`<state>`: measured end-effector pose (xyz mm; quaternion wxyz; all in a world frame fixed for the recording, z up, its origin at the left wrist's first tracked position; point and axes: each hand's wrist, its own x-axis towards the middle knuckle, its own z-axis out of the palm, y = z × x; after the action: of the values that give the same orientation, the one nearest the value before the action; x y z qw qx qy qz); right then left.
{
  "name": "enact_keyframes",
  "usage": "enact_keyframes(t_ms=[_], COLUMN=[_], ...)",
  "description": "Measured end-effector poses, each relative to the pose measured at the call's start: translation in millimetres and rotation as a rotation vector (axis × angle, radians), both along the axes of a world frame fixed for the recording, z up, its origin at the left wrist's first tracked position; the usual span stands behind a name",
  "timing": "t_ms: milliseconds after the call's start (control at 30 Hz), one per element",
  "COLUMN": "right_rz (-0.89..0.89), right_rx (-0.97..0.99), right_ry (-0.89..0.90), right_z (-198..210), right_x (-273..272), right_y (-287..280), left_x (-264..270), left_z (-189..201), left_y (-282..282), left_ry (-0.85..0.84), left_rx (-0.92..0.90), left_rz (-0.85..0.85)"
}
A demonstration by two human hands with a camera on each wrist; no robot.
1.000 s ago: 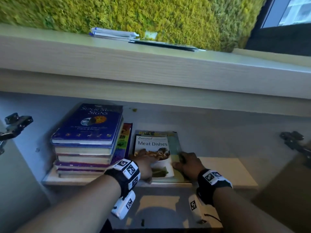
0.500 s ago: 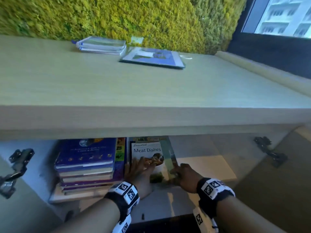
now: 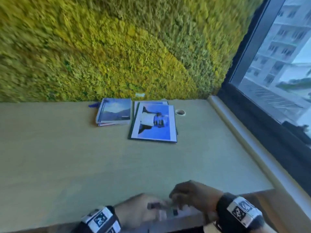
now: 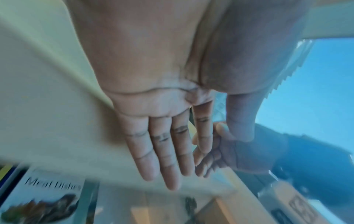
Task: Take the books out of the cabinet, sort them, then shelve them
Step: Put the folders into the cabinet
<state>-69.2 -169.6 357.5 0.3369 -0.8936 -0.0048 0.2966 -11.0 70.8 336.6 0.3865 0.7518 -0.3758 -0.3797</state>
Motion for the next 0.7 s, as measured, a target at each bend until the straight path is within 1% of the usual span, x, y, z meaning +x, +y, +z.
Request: enact_keyframes(t_ms=[33,67,133,200,233,300,367,433,567,633,700], right_rz=[-0.049,-0.109,-0.288,-0.415,-0.477,-0.578,-0.61,-0.625,-0.577,-0.566,-0.586], right_rx=[0.034,0.047,0.097,0.151,0.176,0.176,0.139,0.115,0.065,0.076,0.072], right_ry=[-0.031,-0.074,-0.135,-0.177,-0.209,-0.262,-0.277,-0.251,-0.255,-0.247,-0.215], right_z=[7,14,24,19,16,4,-6,-14,-27,-33,-39], right_x=[14,33,67,99,117,155,187,218,267,282,288], right_y=[-7,-13,-26,-41,-49,-68,-82,-90,-93,-90,-88], left_x=[11,33,80,125,144,183,210,233,262,269,274], left_z=[15,19,27,32,37,35,25,13,1,-3,-5], left_y=[0,-4,-14,-25,-31,-43,-53,-62,-86,-94,-94], left_ry=[0.004,0.014,-0.001,0.018,0.032,-0.02,-0.065,-0.12,-0.219,-0.242,-0.194], left_rx=[0.003,0.021,0.064,0.057,0.045,0.077,0.163,0.196,0.287,0.342,0.347], left_rz=[0.06,0.146,0.348,0.573,0.658,0.794,0.879,0.932,1.017,1.038,1.055])
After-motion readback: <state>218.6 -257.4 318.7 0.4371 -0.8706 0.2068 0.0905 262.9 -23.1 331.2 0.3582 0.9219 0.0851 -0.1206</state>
